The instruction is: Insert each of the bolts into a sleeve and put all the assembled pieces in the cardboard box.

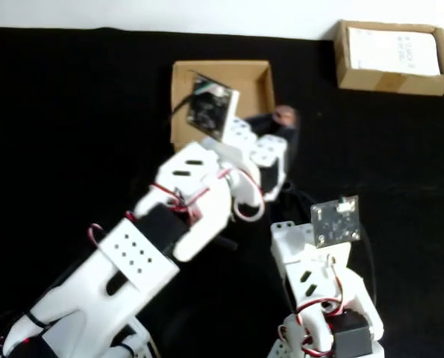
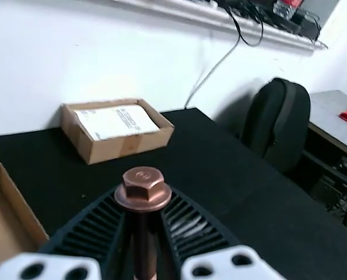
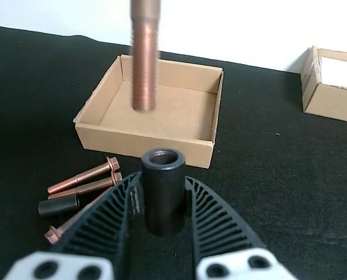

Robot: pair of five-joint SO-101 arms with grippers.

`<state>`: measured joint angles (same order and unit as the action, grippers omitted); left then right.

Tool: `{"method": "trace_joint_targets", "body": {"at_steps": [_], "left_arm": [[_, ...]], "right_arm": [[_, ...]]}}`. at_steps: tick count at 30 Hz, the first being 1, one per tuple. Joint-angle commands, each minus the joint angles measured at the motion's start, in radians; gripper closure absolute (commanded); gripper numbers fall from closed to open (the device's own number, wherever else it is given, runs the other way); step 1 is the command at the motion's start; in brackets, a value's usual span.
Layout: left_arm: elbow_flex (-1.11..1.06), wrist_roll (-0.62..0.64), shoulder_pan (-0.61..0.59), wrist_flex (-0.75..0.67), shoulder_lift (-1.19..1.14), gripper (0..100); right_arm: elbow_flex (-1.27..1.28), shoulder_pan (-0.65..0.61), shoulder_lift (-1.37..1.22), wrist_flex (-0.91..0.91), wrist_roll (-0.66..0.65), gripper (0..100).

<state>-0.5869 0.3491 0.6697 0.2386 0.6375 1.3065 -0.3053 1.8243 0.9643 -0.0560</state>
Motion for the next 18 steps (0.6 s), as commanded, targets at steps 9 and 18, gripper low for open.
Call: {"method": "trace_joint_targets", "body": {"at_steps": [9,18], "left_arm": [[0.002,0.100,0.015,-0.026,-0.002,99],[-0.027,0.124,0.015,-0.026,-0.002,99]], "right_arm": [[-0.013,-0.005,0.005,-0.028,0.005,99.1],[-0.005,-0.005,0.001,-0.074,0.006,99.1]]}}
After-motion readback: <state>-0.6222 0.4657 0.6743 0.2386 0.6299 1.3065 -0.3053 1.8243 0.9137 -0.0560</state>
